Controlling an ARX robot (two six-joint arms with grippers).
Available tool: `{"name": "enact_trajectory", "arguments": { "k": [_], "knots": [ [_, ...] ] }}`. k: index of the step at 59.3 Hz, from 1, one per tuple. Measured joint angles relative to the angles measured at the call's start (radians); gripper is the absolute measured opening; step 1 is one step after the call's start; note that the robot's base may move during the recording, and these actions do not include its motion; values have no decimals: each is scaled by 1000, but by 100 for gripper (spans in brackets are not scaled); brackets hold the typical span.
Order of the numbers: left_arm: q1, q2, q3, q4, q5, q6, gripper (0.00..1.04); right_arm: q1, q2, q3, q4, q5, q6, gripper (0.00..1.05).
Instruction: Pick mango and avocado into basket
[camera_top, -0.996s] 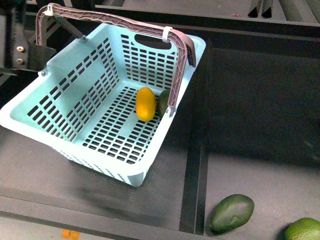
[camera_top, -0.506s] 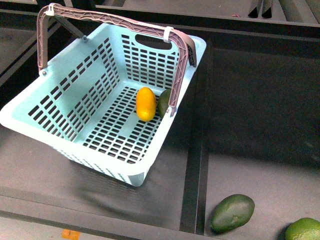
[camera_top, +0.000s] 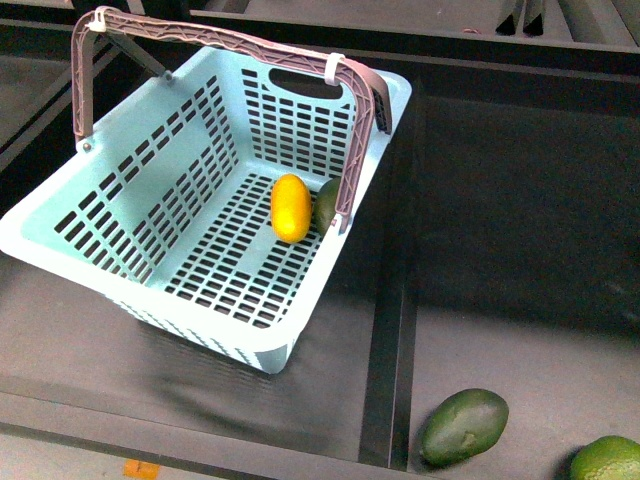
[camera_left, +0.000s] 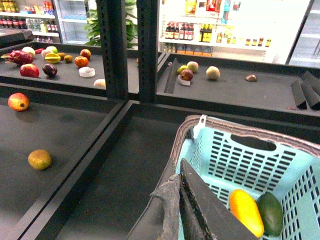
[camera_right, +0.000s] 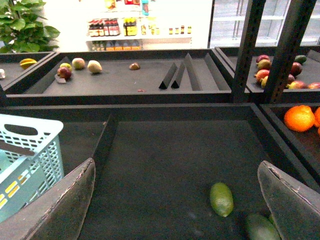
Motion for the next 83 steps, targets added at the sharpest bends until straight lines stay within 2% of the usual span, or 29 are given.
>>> {"name": "enact_trajectory", "arguments": {
  "k": [6, 20, 40, 79, 83],
  "knots": [
    [37, -96, -22, -66, 7, 0, 2, 0, 0, 0, 0, 0, 0, 96],
    [39, -371, -63, -298, 15, 3, 2, 0, 0, 0, 0, 0, 0, 96],
    [39, -637, -64, -542, 15, 3, 2, 0, 0, 0, 0, 0, 0, 96],
    [39, -893, -64, -793, 15, 3, 2, 0, 0, 0, 0, 0, 0, 96],
    [39, -1010, -64, -942, 15, 3, 2, 0, 0, 0, 0, 0, 0, 96]
  ]
}}
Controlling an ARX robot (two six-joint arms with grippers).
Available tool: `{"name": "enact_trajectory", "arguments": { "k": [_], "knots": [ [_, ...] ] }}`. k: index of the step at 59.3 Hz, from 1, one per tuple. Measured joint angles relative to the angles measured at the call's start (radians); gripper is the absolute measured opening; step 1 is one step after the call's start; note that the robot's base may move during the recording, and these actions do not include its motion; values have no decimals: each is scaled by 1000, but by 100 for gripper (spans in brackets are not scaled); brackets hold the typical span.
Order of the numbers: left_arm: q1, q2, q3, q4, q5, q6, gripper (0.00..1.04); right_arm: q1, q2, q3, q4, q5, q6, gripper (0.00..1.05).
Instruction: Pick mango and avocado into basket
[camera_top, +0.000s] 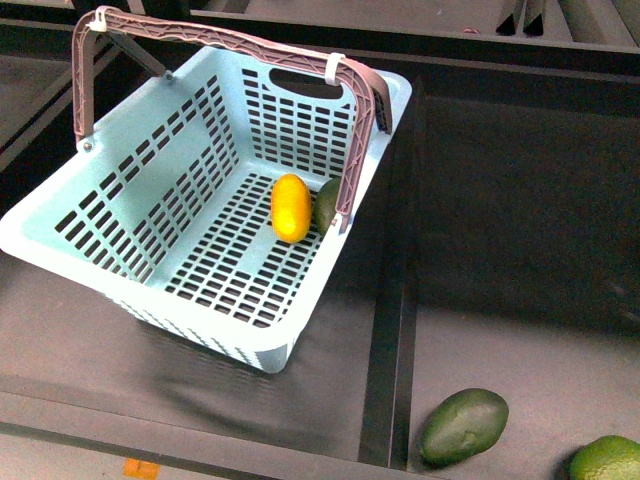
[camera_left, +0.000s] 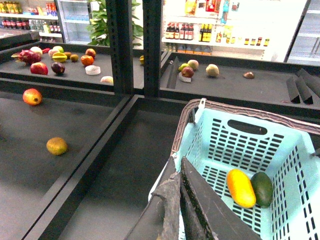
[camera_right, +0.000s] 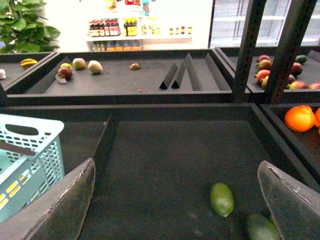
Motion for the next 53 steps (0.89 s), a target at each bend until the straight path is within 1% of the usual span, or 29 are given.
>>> {"name": "enact_trajectory", "arguments": {
  "k": [6, 34, 35, 38, 39, 52, 53],
  "knots": [
    [0, -49, 0, -24, 0, 0, 2, 0, 0, 0, 0, 0, 0, 96],
    [0, -52, 0, -26, 0, 0, 2, 0, 0, 0, 0, 0, 0, 96],
    [0, -52, 0, -26, 0, 0, 4, 0, 0, 0, 0, 0, 0, 96],
    [0, -52, 0, -26, 0, 0, 14, 0, 0, 0, 0, 0, 0, 96],
    [0, -52, 0, -26, 0, 0, 16, 0, 0, 0, 0, 0, 0, 96],
    [0, -52, 0, -26, 0, 0, 62, 0, 0, 0, 0, 0, 0, 96],
    [0, -52, 0, -26, 0, 0, 64, 0, 0, 0, 0, 0, 0, 96]
  ]
}}
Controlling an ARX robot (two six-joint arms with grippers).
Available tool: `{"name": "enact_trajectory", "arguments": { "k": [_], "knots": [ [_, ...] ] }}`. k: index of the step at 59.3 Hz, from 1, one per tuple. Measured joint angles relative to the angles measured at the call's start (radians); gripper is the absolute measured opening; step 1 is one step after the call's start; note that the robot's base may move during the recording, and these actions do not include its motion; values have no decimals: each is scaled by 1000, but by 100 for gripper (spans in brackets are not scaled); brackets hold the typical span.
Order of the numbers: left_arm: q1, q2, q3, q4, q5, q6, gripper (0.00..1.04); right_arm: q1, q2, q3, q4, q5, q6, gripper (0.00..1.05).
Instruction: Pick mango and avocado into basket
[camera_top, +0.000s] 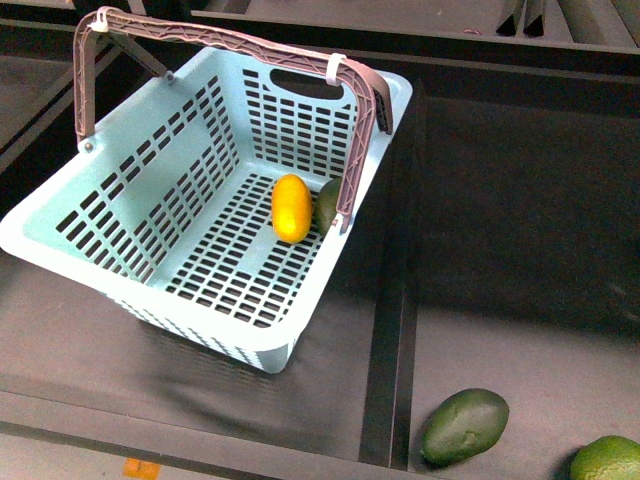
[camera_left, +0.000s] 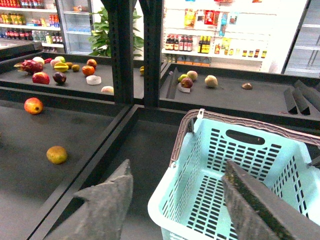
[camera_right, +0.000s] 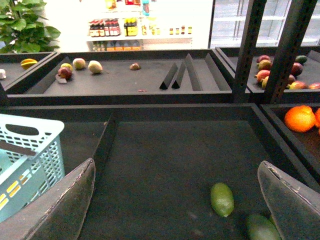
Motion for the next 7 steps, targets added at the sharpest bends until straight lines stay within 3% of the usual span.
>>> {"name": "enact_trajectory", "arguments": {
  "k": [7],
  "knots": [
    [0, 0, 0, 0, 0, 0, 92, 0, 0, 0, 0, 0, 0, 96]
  ]
}}
